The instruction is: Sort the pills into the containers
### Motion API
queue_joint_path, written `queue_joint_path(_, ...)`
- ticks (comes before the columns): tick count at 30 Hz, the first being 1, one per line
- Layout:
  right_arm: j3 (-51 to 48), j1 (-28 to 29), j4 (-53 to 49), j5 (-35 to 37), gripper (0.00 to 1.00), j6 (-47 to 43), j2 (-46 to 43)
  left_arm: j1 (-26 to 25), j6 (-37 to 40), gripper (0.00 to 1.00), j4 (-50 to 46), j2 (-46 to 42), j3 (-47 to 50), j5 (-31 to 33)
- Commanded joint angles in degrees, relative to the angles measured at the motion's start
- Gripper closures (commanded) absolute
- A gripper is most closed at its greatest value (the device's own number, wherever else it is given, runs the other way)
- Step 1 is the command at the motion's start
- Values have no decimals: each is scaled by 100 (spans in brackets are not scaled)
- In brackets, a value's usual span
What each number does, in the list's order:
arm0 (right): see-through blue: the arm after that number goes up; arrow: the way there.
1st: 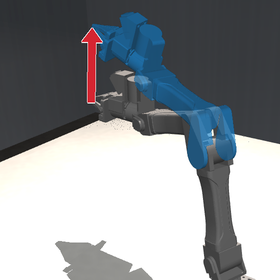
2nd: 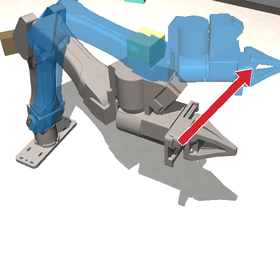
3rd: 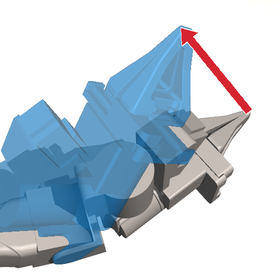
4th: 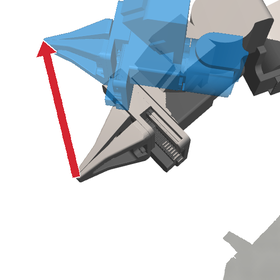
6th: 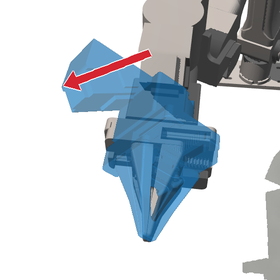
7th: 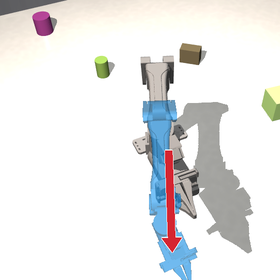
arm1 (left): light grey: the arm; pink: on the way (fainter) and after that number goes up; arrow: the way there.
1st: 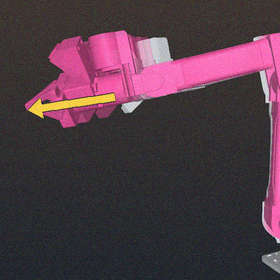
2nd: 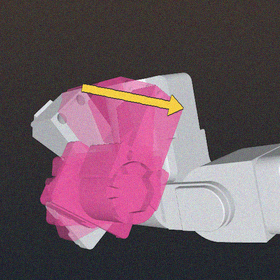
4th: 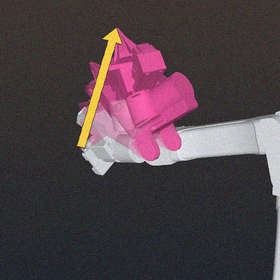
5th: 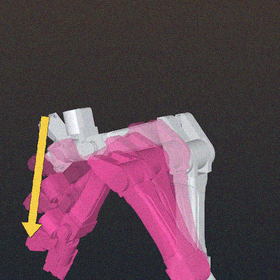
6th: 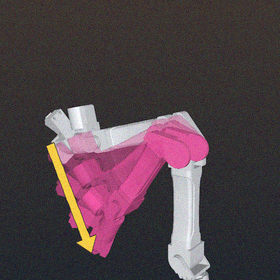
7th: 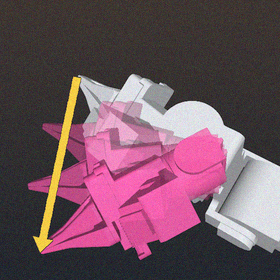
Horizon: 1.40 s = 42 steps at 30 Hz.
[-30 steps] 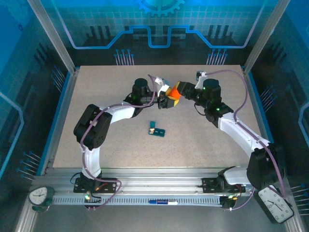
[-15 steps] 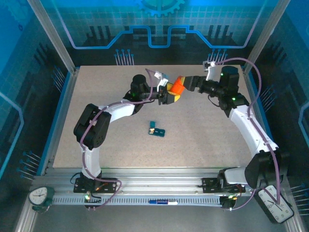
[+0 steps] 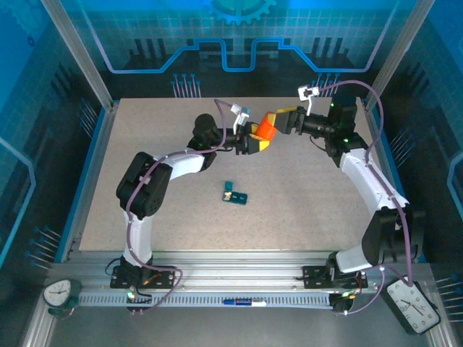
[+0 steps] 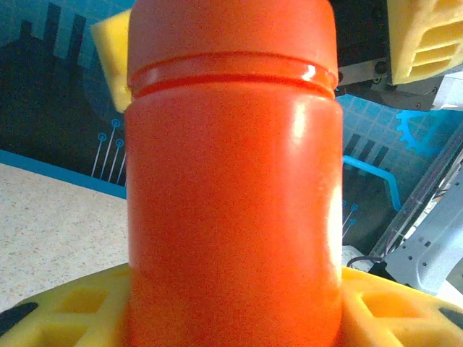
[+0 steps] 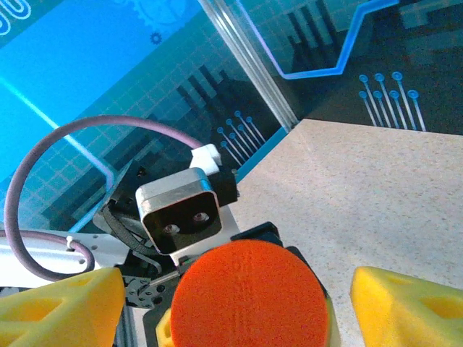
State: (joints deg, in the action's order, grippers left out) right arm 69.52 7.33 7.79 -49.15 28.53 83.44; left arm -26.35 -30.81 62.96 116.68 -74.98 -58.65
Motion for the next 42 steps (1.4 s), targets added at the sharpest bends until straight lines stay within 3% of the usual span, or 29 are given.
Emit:
queue_joint_path(1, 281, 151, 143, -196, 19, -78, 114, 44, -215, 100, 442, 4, -228, -181)
queue_joint_path(6, 303, 212, 114, -174, 26, -65, 202, 51, -211, 100, 420, 2, -245, -191)
queue_joint_path(14, 279, 265, -141, -193, 59, -164, 228, 65, -193, 100, 390, 3, -280, -186)
queue_joint_path(21, -125, 356, -157, 394, 72, -18, 6, 61, 301, 100, -170, -164, -239, 29)
queue_joint_path(31, -1106, 1225, 63, 2789, 77, 416, -412, -49, 1987, 100, -1489, -883, 180, 1606)
queue_joint_path(42, -1370, 1813, 344, 4096, 79, 944, -253, -518, 3310, 100, -1969, -1231, 527, 2723)
